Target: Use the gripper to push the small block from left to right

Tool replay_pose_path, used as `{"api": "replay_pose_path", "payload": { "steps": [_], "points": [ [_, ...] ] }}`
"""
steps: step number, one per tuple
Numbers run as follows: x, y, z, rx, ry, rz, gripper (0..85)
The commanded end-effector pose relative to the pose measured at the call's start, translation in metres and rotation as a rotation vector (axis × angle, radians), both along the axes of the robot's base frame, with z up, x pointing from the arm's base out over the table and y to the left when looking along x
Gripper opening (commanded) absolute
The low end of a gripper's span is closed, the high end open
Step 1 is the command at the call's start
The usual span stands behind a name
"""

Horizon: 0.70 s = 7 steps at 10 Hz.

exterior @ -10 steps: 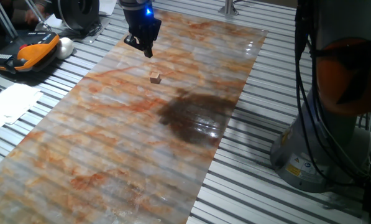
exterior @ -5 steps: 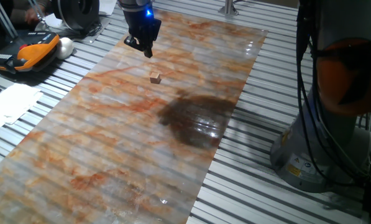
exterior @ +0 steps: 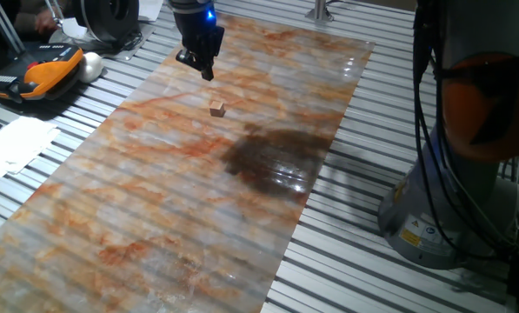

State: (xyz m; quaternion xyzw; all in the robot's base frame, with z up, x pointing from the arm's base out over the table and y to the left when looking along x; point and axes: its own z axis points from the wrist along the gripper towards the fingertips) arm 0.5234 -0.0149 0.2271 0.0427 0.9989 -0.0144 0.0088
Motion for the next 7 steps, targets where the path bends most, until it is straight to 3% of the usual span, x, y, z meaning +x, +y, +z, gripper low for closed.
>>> {"api": "replay_pose_path", "payload": {
  "steps": [1, 2, 4, 6, 7],
  "points": [
    [0.008, -0.018, -0.005, 0.005, 0.003, 0.018, 0.0],
    [0.0155, -0.031, -0.012, 0.022, 0.004, 0.034, 0.0],
    [0.0228, -0.049, -0.032, 0.025, -0.026, 0.051, 0.0],
    [0.0243, -0.05, -0.036, 0.032, -0.007, 0.031, 0.0],
    [0.0243, -0.05, -0.036, 0.034, 0.016, 0.011, 0.0]
  ]
}}
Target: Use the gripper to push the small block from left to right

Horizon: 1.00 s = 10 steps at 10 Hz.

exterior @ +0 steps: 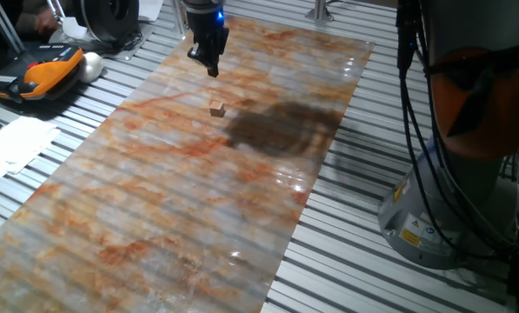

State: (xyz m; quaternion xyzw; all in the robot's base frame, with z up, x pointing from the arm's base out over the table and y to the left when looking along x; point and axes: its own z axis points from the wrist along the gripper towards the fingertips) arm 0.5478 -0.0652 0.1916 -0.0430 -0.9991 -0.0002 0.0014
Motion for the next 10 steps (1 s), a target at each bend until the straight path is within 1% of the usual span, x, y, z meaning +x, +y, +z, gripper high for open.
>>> {"api": "replay_pose_path", "payload": {
  "steps": [1, 2, 3, 4, 6, 7, 8, 10],
  "points": [
    [-0.0001, 0.0001, -0.0001, -0.007, 0.01, -0.025, 0.0],
    [-0.0001, 0.0001, -0.0001, -0.033, 0.006, -0.056, 0.0],
    [-0.0001, 0.0001, -0.0001, -0.041, 0.007, -0.087, 0.0],
    [-0.0001, 0.0001, -0.0001, -0.029, 0.004, -0.12, 0.0],
    [-0.0001, 0.0001, -0.0001, -0.046, -0.031, -0.178, 0.0],
    [-0.0001, 0.0001, -0.0001, -0.047, -0.046, -0.198, 0.0],
    [-0.0001, 0.0001, -0.0001, -0.055, -0.052, -0.208, 0.0],
    [-0.0001, 0.0001, -0.0001, -0.053, -0.003, -0.174, 0.0]
  ]
}}
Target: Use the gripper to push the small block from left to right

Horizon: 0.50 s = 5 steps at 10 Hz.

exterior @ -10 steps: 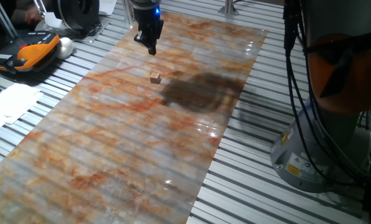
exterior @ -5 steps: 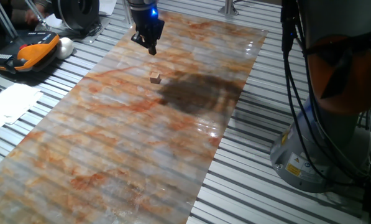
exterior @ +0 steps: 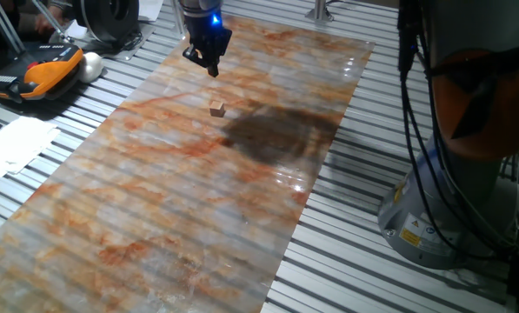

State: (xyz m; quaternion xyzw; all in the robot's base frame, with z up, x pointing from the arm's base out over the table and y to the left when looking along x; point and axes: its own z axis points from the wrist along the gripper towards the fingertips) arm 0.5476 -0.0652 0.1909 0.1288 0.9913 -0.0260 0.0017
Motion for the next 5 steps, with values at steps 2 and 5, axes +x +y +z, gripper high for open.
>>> {"api": "replay_pose_path", "payload": {
  "steps": [2, 5],
  "points": [
    [0.0001, 0.0, 0.001, 0.005, 0.013, 0.069, 0.0],
    [0.029, -0.059, -0.008, 0.045, 0.022, 0.151, 0.0]
  ]
}}
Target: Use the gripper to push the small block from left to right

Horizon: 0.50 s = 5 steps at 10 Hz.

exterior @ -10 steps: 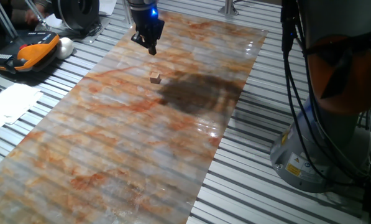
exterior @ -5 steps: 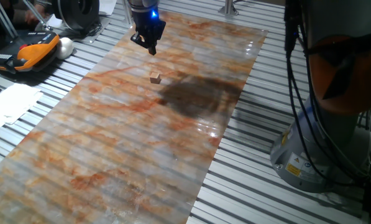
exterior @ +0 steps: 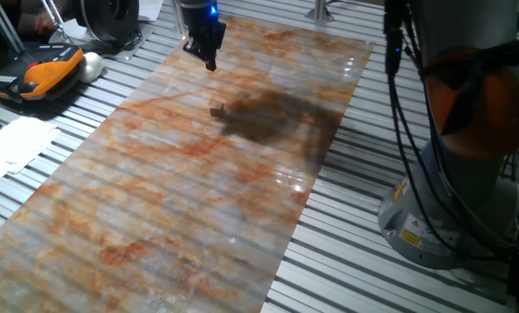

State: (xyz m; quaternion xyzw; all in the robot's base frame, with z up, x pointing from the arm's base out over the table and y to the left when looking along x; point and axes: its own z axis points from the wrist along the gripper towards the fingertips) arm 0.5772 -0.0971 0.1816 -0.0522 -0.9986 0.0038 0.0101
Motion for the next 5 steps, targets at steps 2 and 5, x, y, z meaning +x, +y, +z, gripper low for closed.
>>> {"api": "replay_pose_path", "payload": {
  "steps": [2, 5],
  "points": [
    [0.0089, -0.044, -0.011, 0.007, -0.001, 0.021, 0.0],
    [0.0106, -0.059, -0.029, 0.031, -0.008, 0.035, 0.0]
  ]
}}
